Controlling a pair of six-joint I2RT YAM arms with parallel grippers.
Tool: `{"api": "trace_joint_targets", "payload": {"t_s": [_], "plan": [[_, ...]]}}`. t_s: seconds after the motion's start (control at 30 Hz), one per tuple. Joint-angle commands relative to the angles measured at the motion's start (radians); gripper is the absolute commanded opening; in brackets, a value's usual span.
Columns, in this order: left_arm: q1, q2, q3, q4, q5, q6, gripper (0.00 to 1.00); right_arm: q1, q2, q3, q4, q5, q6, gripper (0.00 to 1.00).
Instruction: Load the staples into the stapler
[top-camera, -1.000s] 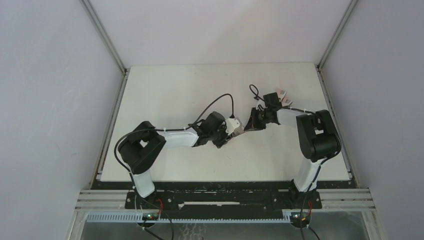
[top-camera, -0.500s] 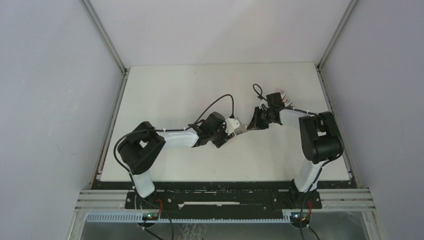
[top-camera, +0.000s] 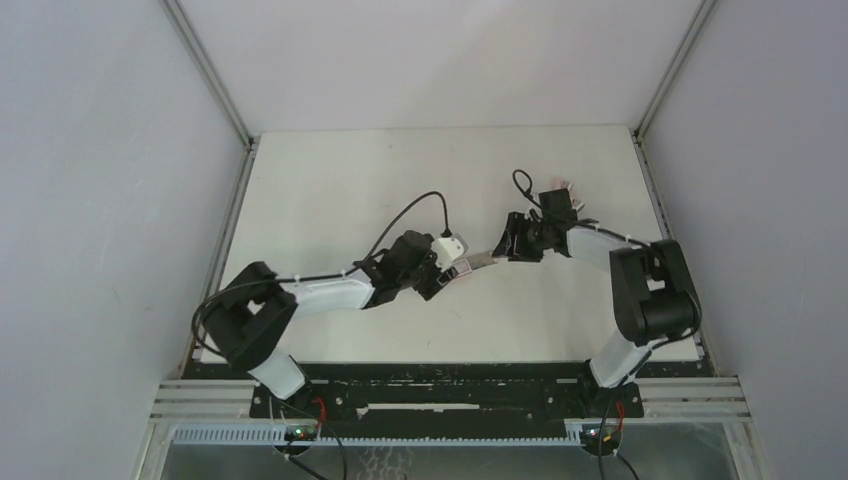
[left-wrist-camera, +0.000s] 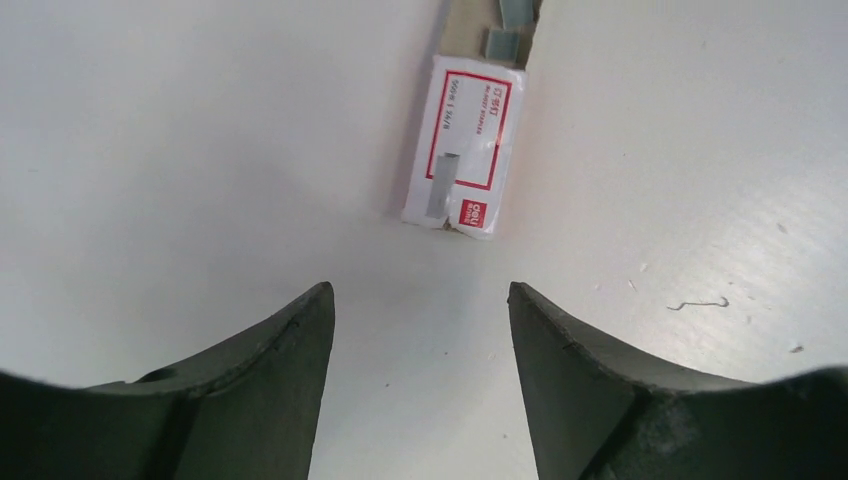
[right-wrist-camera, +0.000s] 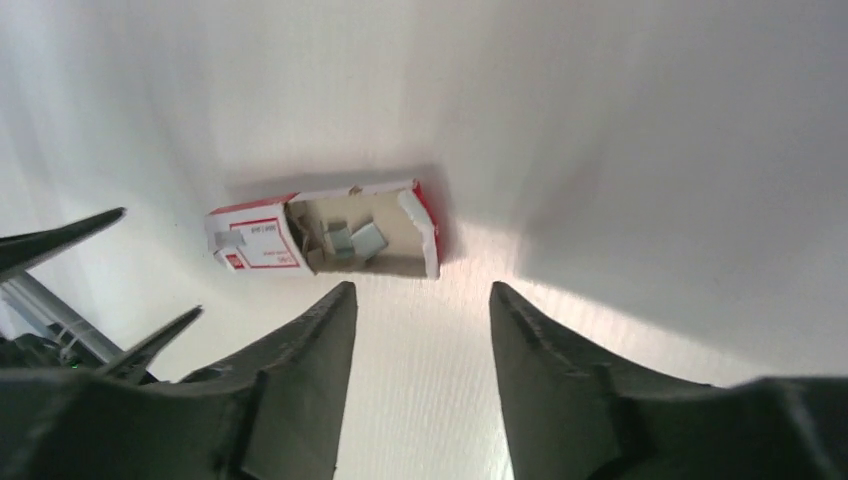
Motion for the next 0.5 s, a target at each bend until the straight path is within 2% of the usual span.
{"api": "trace_joint_targets", "payload": {"t_s": [0.0,0.1,0.17,0.23,0.33,0.47], "plan": [[-0.003,-0.2,-0.067,0.157,-0.054,-0.106,0.69,-0.008,-0.193,-0.039,0.067,0.111,-0.007,0.54],[-0.002,-0.401,-0.062,0.114,-0.139,-0.271,0.71,-0.008,-0.316,-0.061,0.041,0.261,-0.018,0.61],[0.009,-0.536,-0.032,0.016,-0.197,-0.402,0.79,-0.011,-0.382,-0.061,0.006,0.403,-0.03,0.67],[0.049,-0.664,0.013,-0.105,-0.183,-0.523,0.89,-0.032,-0.425,-0.055,-0.014,0.492,-0.036,0.73],[0.184,-0.831,0.036,-0.231,-0.071,-0.654,1.0,-0.102,-0.41,-0.006,-0.053,0.531,-0.015,0.76],[0.426,-0.971,0.033,-0.365,0.165,-0.721,1.0,-0.169,-0.282,0.123,-0.136,0.562,0.001,0.77]]}}
